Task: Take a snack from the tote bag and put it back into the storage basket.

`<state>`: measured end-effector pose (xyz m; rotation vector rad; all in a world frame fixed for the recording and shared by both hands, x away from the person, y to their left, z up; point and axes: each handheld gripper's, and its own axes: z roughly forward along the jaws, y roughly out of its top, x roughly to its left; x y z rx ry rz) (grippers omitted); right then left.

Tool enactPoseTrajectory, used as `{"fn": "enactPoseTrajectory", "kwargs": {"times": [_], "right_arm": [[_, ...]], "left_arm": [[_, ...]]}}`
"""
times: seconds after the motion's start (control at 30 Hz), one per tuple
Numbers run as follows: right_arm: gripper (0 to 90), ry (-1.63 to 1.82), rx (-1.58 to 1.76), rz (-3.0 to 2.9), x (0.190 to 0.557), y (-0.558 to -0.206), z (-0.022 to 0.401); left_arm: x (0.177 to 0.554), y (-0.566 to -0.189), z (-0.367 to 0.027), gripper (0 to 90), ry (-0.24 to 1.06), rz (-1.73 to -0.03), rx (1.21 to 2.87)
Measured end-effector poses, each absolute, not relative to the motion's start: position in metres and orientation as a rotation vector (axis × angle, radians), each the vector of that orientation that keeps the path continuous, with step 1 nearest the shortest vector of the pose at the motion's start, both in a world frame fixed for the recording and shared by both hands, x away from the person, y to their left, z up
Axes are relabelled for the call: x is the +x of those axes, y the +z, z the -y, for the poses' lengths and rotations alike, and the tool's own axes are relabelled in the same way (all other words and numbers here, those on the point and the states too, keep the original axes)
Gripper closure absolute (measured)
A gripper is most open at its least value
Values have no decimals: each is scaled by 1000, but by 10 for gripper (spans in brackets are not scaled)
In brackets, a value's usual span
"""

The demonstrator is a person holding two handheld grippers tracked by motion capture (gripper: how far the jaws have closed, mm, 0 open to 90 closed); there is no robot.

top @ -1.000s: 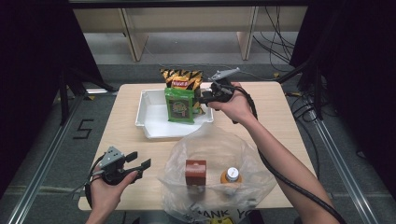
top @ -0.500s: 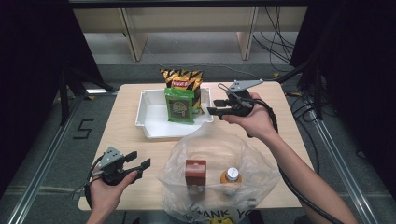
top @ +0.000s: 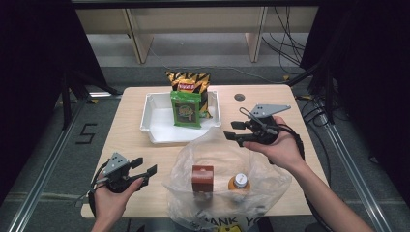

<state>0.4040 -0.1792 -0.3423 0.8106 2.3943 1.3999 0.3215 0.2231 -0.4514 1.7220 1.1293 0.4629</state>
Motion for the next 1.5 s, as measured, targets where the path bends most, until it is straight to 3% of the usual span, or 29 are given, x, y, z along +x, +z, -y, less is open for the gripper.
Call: {"fn": "enactPoseTrajectory", "kwargs": {"times": [0.93,1.5], "right_arm": [[493,1514,797,-2400,342,-368,201],[463,1540,770,-2392,334,-375,206]], "left_arm": [[322,-452,-219,339,463,-1122,1719],[320,-451,-218,339,466,-1114,1722]]}}
